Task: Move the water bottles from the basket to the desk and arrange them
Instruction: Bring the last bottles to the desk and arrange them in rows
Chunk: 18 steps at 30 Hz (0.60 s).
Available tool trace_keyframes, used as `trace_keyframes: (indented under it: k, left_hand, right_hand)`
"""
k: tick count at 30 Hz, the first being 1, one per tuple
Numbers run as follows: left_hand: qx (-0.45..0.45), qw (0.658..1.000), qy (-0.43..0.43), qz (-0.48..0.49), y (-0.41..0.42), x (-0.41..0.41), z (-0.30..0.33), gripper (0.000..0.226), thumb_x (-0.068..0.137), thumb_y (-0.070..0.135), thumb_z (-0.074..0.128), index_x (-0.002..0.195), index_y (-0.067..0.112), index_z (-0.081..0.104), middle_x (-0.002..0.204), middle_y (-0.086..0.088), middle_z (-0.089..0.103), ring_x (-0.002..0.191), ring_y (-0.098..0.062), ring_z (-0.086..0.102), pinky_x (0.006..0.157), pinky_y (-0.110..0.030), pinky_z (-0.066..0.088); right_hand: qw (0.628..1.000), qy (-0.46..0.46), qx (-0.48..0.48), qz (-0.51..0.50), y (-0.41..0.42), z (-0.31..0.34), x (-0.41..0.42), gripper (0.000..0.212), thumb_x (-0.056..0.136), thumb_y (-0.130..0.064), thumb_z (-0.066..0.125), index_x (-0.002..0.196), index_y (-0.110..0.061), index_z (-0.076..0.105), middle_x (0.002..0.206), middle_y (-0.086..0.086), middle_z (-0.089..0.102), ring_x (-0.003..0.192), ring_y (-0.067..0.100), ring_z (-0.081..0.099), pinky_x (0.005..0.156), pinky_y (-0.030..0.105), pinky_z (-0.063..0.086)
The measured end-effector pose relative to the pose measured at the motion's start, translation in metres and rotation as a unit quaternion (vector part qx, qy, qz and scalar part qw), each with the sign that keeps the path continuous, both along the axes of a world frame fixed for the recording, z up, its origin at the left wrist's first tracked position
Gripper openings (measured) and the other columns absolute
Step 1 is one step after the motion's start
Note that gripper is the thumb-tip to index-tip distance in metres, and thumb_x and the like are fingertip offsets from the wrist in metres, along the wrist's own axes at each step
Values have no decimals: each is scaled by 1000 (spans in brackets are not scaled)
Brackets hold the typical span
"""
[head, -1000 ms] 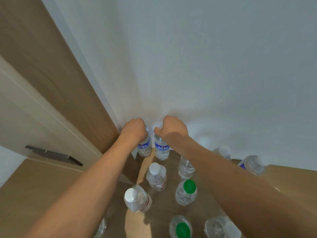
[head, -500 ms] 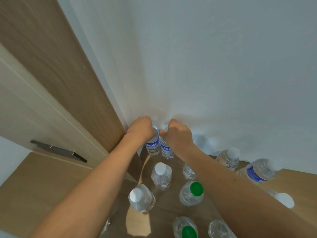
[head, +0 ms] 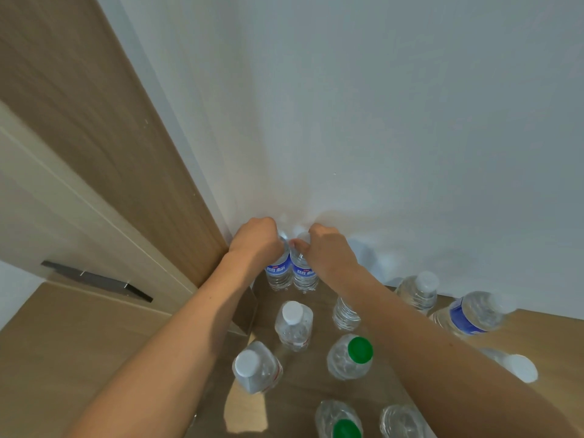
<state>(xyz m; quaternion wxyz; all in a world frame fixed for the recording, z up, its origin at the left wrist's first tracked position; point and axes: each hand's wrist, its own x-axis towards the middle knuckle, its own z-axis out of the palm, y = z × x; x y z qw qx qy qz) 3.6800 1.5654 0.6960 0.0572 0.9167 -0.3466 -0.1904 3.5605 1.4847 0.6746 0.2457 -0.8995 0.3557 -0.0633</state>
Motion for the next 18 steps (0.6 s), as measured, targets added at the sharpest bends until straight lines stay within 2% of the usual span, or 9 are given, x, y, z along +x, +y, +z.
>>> trace_keyframes:
  k: [4,6,9,11,14,18]
  left_hand:
    - [-5,1000,-2,-8,0,-1,2,24,91,26,60,111,12,61,104,-10,66,89,-27,63,68,-33,52]
    - [-9,1000,-4,-16,2,-3,3,25,91,28,58,111,12,59,105,-10,64,90,-28,63,68,-33,50]
    - [-9,999,-15,-33,7,-6,4,28,90,27,57,113,11,58,108,-11,65,94,-30,63,74,-38,54]
    - [0,999,-24,-34,10,-10,8,35,90,32,59,117,10,55,112,-14,64,98,-33,62,80,-40,54]
    - [2,998,-62,-19,11,-22,22,44,91,36,59,122,7,48,115,-17,62,104,-36,61,78,-39,49]
    - [-51,991,-124,-9,5,-52,45,41,92,33,51,123,7,47,117,-20,60,106,-41,59,74,-39,43]
  right_hand:
    - [999,10,41,-17,-1,-1,1,43,97,-44,56,106,-2,57,99,13,59,85,26,54,70,29,38]
    - [997,15,75,-20,0,1,-2,44,96,-47,56,107,-4,55,97,9,56,92,28,58,72,30,42]
    - [993,29,118,-13,-2,10,-14,51,92,-54,58,116,-9,53,108,8,61,99,26,60,76,31,46]
    - [994,21,109,1,-6,21,-31,53,92,-53,58,124,-10,52,111,9,63,99,25,60,78,32,46]
    - [997,-10,73,-1,-20,46,-67,51,95,-44,56,136,-14,49,114,8,65,104,26,61,91,37,49]
    - [998,-50,23,-34,-44,71,-127,41,95,-33,53,133,-17,52,108,0,65,100,20,60,90,34,47]
